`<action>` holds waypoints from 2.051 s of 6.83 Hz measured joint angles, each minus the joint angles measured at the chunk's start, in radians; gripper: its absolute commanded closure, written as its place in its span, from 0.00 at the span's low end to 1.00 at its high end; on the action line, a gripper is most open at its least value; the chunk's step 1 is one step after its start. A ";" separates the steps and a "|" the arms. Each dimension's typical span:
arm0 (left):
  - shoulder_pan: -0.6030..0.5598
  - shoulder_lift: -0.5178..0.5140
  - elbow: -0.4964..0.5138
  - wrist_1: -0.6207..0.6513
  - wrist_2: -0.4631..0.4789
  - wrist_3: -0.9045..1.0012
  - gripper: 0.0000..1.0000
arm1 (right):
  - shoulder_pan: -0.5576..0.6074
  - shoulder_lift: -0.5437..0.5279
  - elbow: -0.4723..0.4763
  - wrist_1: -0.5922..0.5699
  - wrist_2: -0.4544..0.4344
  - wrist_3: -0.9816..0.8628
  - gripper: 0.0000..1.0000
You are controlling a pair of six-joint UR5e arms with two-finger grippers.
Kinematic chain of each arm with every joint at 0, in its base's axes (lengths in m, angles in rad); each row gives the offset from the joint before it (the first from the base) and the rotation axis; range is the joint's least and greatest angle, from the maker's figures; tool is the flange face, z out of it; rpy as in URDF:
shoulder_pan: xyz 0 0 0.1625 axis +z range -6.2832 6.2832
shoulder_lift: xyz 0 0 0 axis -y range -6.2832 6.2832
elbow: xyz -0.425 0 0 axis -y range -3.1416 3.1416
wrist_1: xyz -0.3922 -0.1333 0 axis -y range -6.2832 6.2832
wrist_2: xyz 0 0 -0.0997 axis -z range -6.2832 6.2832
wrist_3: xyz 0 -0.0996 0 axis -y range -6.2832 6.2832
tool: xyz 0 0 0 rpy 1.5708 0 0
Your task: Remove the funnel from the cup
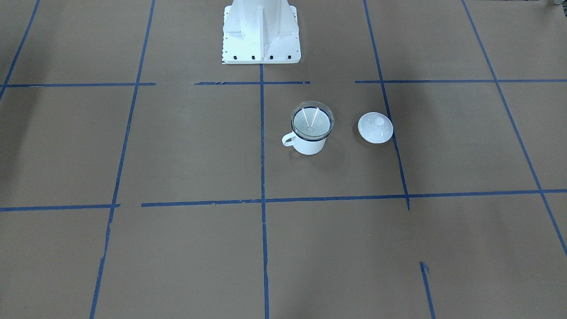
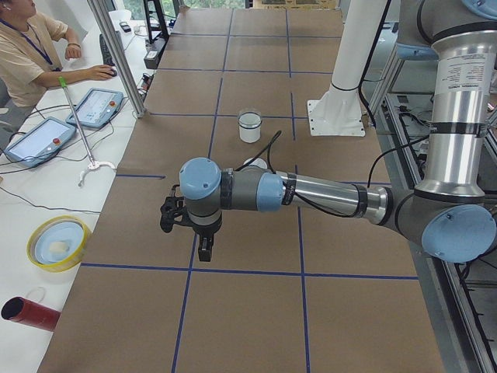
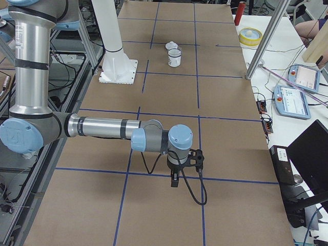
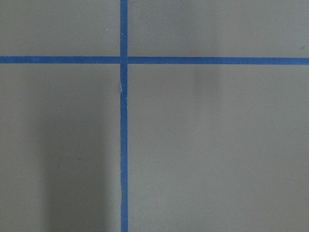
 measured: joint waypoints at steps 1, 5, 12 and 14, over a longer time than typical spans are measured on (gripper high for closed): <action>0.000 0.000 -0.002 0.000 0.000 -0.002 0.00 | 0.000 0.000 0.000 0.000 0.000 0.000 0.00; 0.102 -0.014 -0.162 -0.001 0.001 -0.291 0.00 | 0.000 0.000 -0.001 0.000 0.000 0.000 0.00; 0.738 -0.450 -0.167 -0.019 0.242 -1.146 0.16 | 0.000 0.000 0.000 0.000 0.000 0.000 0.00; 0.854 -0.514 -0.118 -0.019 0.303 -1.243 0.22 | 0.000 0.000 0.000 0.000 0.000 0.000 0.00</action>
